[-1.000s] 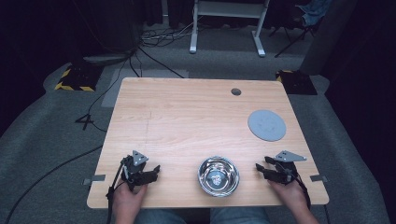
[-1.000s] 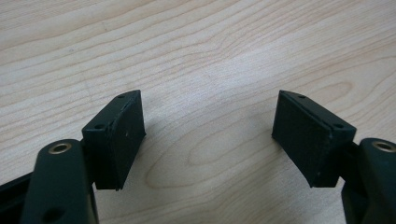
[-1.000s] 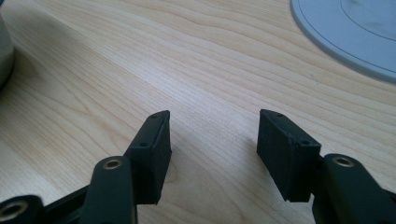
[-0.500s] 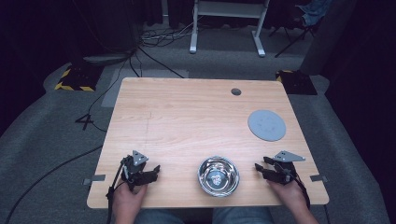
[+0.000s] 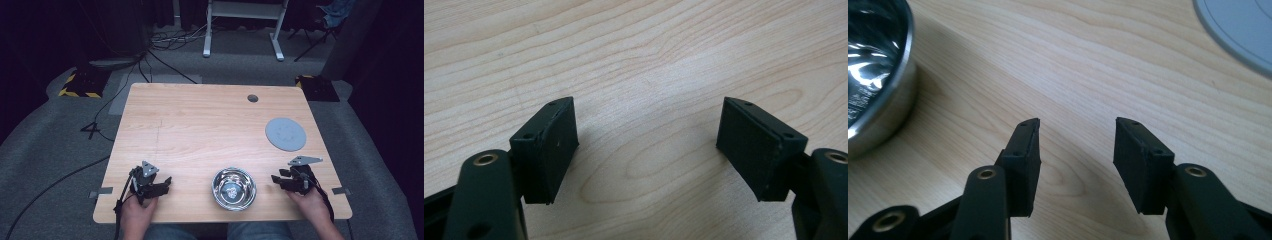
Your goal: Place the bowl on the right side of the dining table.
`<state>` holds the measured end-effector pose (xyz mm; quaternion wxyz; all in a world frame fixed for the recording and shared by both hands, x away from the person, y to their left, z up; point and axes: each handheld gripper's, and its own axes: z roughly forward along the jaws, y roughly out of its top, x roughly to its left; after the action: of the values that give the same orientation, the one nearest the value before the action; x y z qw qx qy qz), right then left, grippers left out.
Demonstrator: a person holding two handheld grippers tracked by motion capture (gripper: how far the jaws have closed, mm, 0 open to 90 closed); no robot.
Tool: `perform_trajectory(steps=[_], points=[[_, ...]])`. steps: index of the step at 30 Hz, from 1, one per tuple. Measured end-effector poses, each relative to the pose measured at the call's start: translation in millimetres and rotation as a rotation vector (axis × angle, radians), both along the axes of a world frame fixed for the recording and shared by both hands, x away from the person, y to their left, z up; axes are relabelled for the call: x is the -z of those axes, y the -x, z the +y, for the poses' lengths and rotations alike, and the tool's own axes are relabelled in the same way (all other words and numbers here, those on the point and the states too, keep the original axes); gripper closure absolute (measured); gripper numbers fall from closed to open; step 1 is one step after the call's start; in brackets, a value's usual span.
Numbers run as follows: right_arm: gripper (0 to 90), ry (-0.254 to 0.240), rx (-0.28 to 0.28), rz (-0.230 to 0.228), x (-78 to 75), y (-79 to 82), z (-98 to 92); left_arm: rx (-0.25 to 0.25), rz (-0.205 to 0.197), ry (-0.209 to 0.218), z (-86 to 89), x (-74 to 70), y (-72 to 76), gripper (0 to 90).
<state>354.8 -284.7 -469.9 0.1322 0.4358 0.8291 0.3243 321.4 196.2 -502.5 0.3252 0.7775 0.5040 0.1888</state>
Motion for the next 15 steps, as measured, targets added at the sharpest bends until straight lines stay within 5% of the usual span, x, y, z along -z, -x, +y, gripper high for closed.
perform_trajectory(steps=[15], points=[[51.9,-0.045,-0.088,0.0,-44.6,-5.4,26.0,-0.001,-0.001,-0.001,-0.2,0.0,0.0,24.5]])
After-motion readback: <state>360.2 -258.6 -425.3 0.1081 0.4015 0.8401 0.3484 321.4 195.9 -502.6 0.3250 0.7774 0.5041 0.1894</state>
